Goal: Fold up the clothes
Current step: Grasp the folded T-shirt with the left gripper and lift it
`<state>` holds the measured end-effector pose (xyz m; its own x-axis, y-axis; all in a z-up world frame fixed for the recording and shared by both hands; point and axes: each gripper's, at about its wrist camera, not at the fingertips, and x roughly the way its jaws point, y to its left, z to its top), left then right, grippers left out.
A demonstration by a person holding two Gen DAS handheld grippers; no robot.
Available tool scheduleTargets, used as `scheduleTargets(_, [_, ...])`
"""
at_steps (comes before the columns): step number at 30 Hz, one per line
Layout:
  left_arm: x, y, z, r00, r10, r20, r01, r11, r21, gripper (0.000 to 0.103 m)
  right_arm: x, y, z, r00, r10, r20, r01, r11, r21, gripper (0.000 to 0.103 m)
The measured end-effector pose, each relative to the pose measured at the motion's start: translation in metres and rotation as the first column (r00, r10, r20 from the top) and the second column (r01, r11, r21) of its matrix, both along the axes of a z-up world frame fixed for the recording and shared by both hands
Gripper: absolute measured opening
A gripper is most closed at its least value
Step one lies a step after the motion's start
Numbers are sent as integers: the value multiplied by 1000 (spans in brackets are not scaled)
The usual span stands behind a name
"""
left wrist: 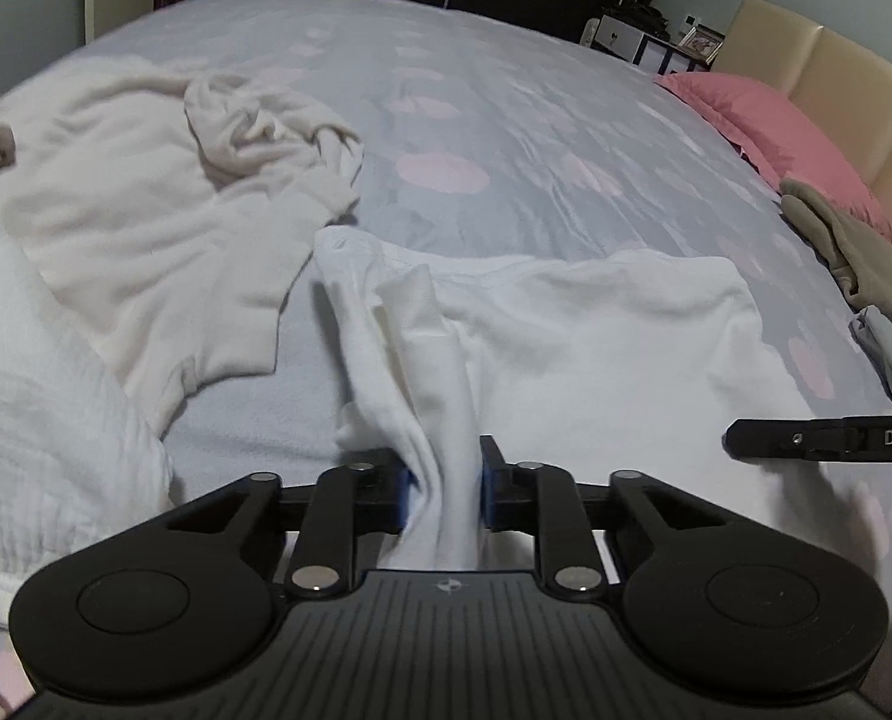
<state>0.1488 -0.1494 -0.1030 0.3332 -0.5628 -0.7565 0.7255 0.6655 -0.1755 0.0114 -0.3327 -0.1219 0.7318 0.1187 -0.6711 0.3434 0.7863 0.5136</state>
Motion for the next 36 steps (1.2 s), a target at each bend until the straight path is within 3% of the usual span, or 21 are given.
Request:
scheduleTargets(8, [-22,7,37,997,-1,73,5,998,-66,14,-22,12,43,995,23,97,-18,998,-55,19])
scheduleTargets(19, [-85,-13,94,978,-92,189,128,975,-184,13,-100,-3,102,969,-73,236,105,986,-127,19])
scheduleTargets(27, [-140,-60,127,943,-228,242,284,932,-226,12,-178,-27,143,940,-152,305,210,963,-166,19])
scheduleTargets(33, [-176,-104,134,919,-324,225,378,886,-269,12,-230,-59,164,933,-199,301,259,950,-175,19])
scheduleTargets(36, [-166,-100,140,910,-369,191,412,862,-295,12,-253,-80,175,937,-203,283,265,944,-199,19])
